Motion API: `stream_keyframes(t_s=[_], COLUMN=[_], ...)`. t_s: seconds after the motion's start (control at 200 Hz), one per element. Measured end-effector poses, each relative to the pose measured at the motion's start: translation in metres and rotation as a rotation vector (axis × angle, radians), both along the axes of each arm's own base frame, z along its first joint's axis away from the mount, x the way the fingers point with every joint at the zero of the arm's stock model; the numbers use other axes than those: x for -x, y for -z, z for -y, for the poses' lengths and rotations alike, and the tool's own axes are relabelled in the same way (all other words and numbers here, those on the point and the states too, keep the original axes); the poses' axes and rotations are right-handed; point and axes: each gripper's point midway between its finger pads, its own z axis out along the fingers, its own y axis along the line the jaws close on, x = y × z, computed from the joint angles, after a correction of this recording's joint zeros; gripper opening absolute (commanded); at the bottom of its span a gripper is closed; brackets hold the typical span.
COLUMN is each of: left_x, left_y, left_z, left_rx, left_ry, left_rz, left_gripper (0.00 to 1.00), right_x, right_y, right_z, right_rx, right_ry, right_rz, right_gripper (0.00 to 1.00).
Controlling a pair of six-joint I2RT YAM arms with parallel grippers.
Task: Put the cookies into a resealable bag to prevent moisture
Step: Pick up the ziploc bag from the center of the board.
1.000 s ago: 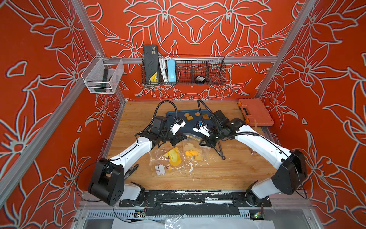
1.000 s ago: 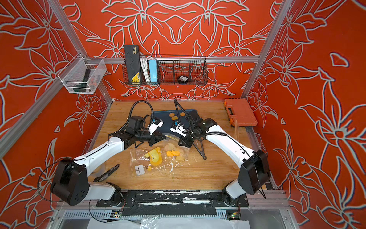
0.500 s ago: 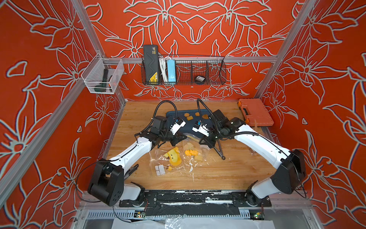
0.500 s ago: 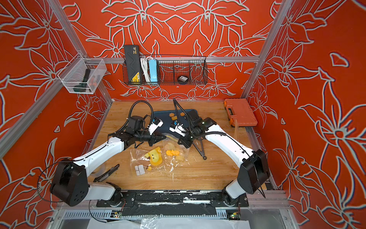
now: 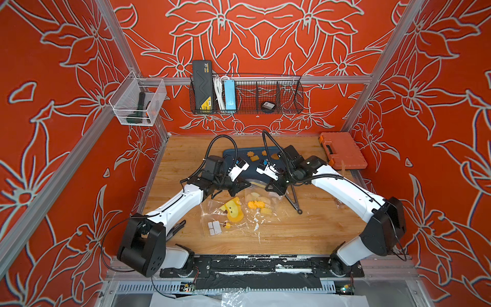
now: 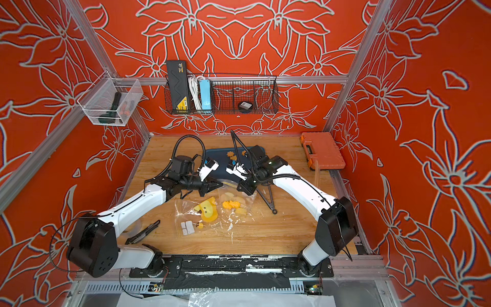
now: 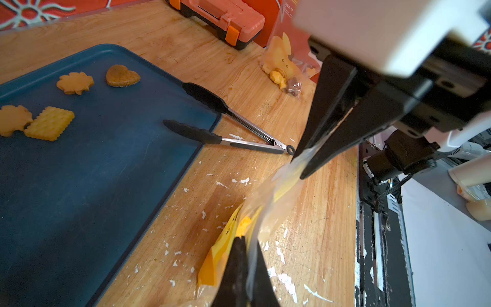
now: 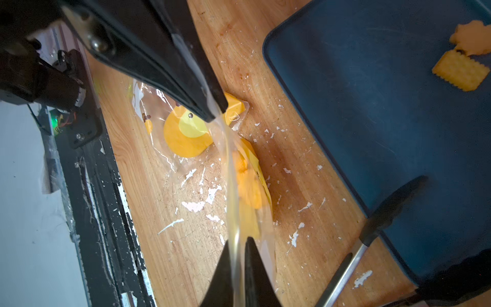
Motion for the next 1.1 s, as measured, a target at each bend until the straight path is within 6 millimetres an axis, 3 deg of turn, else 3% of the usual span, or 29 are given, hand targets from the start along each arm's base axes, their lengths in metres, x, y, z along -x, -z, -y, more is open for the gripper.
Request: stream_keyframes(t_s=[0.025,0.06,0.09,0.11,0.14,0.23,0.265,0.3,0.32,0.36,0.45,0.485,0.51,0.53,0.555,0.656,0.701,0.726,0.751,0.786,0.876,0.921,0.951,0.976,1.001,1.101], left_x=[0.0,0.0,0.0,0.001,0.001,0.001,0.001,0.001,0.002,0.002,0.003,0.003,0.003,0.003,0.004,0.005,0.005,0.005,0.006,0.006,0.007,0.007,0.007,0.007,0.008,0.008], left_y=[0.0,0.0,0.0,-0.001,-0.001,-0.001,-0.001,-0.001,-0.001,-0.002,-0.002,-0.002,-0.002,-0.002,-0.002,-0.003,-0.003,-0.003,-0.003,-0.004,-0.004,-0.004,-0.004,-0.004,-0.004,-0.004], left_z=[0.0,0.0,0.0,0.0,0.0,0.001,0.001,0.001,0.001,0.001,0.002,0.002,0.002,0.002,0.002,0.003,0.003,0.003,0.003,0.004,0.004,0.004,0.004,0.004,0.004,0.004], left_rx=[0.0,0.001,0.001,0.002,0.002,0.004,0.004,0.005,0.006,0.007,0.011,0.011,0.011,0.011,0.012,0.013,0.014,0.015,0.016,0.018,0.021,0.02,0.02,0.02,0.02,0.022], left_ry=[0.0,0.001,0.002,0.003,0.005,0.007,0.008,0.01,0.012,0.015,0.022,0.023,0.024,0.026,0.029,0.038,0.041,0.042,0.046,0.051,0.058,0.058,0.059,0.059,0.061,0.064], left_rz=[0.001,0.001,0.001,0.001,0.002,0.003,0.003,0.004,0.004,0.004,0.006,0.006,0.007,0.008,0.009,0.015,0.017,0.017,0.019,0.02,0.022,0.022,0.023,0.024,0.024,0.024], left_gripper=[0.0,0.0,0.0,0.0,0.0,0.0,0.0,0.0,0.0,0.0,0.0,0.0,0.0,0.0,0.0,0.0,0.0,0.0,0.0,0.0,0.0,0.0,0.0,0.0,0.0,0.0], right_x=[0.0,0.0,-0.001,-0.001,-0.002,-0.003,-0.002,-0.002,-0.002,-0.004,-0.004,-0.004,-0.005,-0.005,-0.006,-0.007,-0.007,-0.007,-0.008,-0.01,-0.01,-0.009,-0.009,-0.01,-0.011,-0.011], right_y=[0.0,0.0,0.0,0.0,-0.001,-0.003,-0.004,-0.003,-0.003,-0.004,-0.006,-0.007,-0.007,-0.007,-0.007,-0.009,-0.009,-0.009,-0.009,-0.01,-0.009,-0.009,-0.009,-0.009,-0.009,-0.01], right_z=[0.0,-0.001,-0.001,-0.001,-0.002,-0.006,-0.007,-0.007,-0.008,-0.01,-0.013,-0.013,-0.014,-0.014,-0.015,-0.019,-0.02,-0.021,-0.022,-0.024,-0.026,-0.027,-0.027,-0.028,-0.028,-0.031], right_rx=[0.0,-0.002,-0.002,-0.004,-0.008,-0.026,-0.029,-0.031,-0.032,-0.038,-0.053,-0.056,-0.057,-0.059,-0.064,-0.085,-0.089,-0.092,-0.097,-0.104,-0.113,-0.116,-0.117,-0.119,-0.123,-0.135], right_ry=[0.001,-0.001,0.003,0.004,0.001,0.003,0.0,0.0,0.001,0.001,-0.003,-0.004,-0.001,-0.002,0.001,-0.001,-0.003,0.0,0.0,0.0,-0.001,-0.002,0.001,0.001,0.001,0.002], right_rz=[0.002,0.002,-0.001,0.0,0.007,0.007,0.004,0.003,0.002,0.009,0.015,0.014,0.012,0.013,0.018,0.025,0.026,0.026,0.03,0.039,0.038,0.036,0.034,0.037,0.041,0.043], right_gripper=[0.01,0.22,0.27,0.24,0.0,0.0,0.23,0.27,0.22,0.0,0.0,0.2,0.23,0.18,0.01,0.0,0.24,0.28,0.25,0.0,0.0,0.22,0.27,0.2,0.0,0.0])
